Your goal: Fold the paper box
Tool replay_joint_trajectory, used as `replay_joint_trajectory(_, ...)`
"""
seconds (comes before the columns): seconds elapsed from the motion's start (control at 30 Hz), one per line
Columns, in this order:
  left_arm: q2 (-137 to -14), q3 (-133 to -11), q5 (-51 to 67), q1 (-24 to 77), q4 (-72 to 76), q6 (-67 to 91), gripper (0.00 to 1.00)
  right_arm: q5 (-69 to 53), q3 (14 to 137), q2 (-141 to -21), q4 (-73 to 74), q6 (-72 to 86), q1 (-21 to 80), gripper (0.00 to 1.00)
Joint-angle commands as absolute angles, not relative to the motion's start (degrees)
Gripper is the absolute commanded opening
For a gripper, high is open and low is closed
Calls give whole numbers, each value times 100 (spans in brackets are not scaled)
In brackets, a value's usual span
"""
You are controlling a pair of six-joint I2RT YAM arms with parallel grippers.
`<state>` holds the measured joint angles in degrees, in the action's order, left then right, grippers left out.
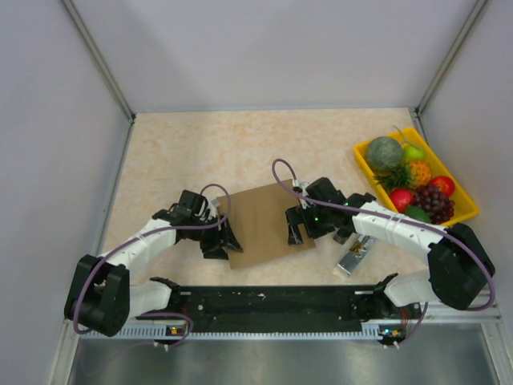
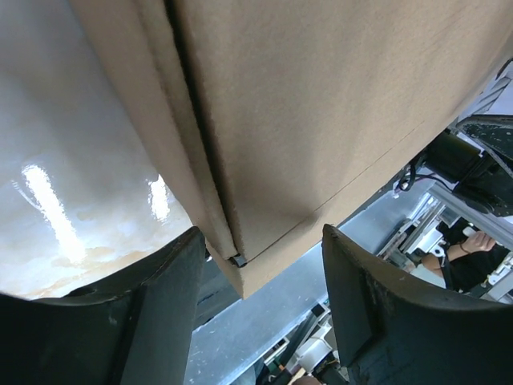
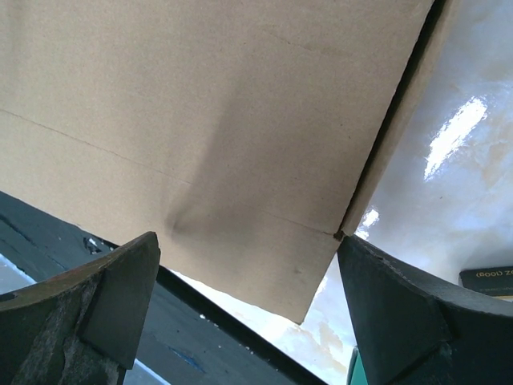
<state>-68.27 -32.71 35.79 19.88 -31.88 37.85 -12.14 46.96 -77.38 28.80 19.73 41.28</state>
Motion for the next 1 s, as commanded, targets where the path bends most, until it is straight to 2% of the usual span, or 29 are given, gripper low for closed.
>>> replay_joint_trajectory(0.0, -6847, -3235, 3920, 2013, -2532, 4121, 63, -1608, 4860, -7770, 2584, 2136, 4122, 90)
replay_joint_trajectory(0.17, -6636, -2927, 4254, 2013, -1759, 4614, 63, -1600, 4860, -7769, 2584, 2144, 4122, 90)
replay_joint_trajectory(0.37, -6522, -3594, 2807, 2013, -3101, 3710, 62, -1424, 4808, -7708, 2584, 2127, 4122, 90)
replay_joint_trajectory(0.6, -6311, -3226, 2602, 2021, -2637, 3604, 56, -1178, 4641, -7682, 2400, 2013, 4122, 89)
replay_joint_trajectory(0.8, -6083, -2989, 2444, 2048, -2566, 3419, 48, -1186, 4518, -7567, 2356, 1978, 4122, 84)
replay_joint_trajectory(0.97, -5985, -2909, 2215, 2118, -2522, 3480, 47, -1178, 4386, -7515, 2276, 1969, 4131, 79)
